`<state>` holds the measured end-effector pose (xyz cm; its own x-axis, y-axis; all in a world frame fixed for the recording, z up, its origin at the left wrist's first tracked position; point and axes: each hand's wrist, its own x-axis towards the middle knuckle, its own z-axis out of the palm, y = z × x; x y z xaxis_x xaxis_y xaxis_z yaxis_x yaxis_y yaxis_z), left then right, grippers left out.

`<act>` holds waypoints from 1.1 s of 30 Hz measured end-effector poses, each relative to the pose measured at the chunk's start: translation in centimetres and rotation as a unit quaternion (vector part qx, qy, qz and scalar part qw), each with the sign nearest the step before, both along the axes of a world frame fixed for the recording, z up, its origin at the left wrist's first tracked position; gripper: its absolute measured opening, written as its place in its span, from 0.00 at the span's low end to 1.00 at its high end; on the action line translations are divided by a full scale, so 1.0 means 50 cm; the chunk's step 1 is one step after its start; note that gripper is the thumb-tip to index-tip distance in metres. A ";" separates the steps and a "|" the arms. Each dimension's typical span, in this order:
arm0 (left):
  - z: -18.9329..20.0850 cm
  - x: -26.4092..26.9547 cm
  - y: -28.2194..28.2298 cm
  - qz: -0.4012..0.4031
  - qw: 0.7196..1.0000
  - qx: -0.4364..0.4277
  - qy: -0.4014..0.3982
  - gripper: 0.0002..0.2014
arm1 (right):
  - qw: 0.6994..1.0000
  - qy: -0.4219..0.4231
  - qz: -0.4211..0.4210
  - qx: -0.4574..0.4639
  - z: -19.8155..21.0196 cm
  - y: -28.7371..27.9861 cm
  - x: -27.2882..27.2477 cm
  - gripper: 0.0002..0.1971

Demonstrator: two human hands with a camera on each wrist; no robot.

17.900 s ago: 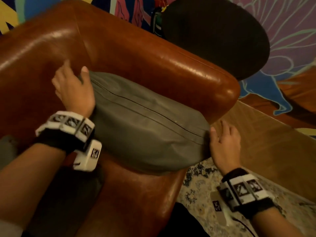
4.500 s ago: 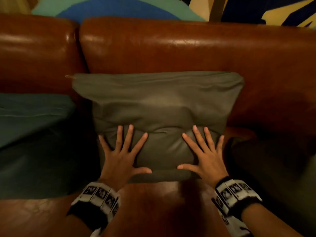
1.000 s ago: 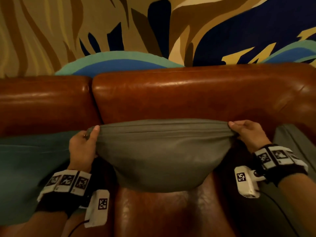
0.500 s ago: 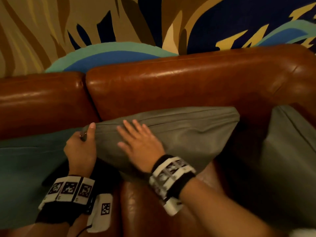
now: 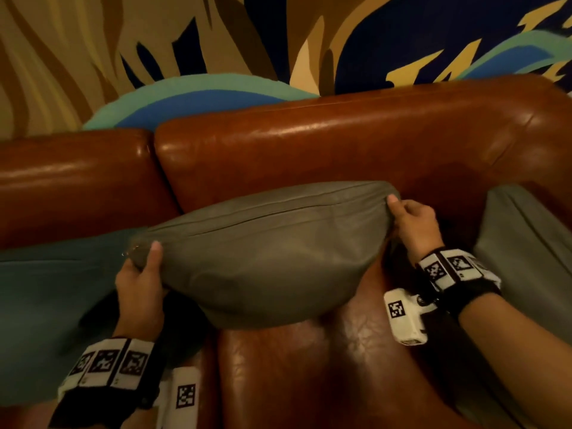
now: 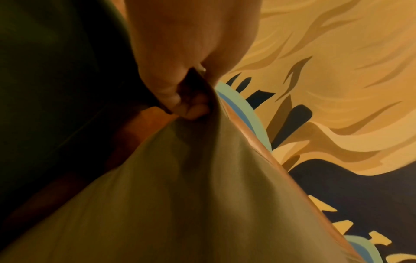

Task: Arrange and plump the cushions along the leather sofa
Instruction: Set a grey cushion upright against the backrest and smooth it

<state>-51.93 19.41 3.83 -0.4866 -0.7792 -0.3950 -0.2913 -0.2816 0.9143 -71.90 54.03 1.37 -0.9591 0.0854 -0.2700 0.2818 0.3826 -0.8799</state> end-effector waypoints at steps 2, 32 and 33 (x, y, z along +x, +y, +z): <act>0.002 0.011 -0.022 -0.002 0.997 -0.078 -0.011 0.14 | 0.997 0.070 0.014 -0.005 0.041 0.015 0.012 0.20; -0.031 -0.099 0.099 -0.026 0.995 -0.038 -0.087 0.22 | 0.995 -0.058 0.000 -0.085 -0.013 0.089 -0.056 0.14; -0.029 -0.097 0.095 -0.021 0.995 -0.055 -0.086 0.21 | 0.997 -0.030 0.017 -0.062 -0.008 0.098 -0.050 0.16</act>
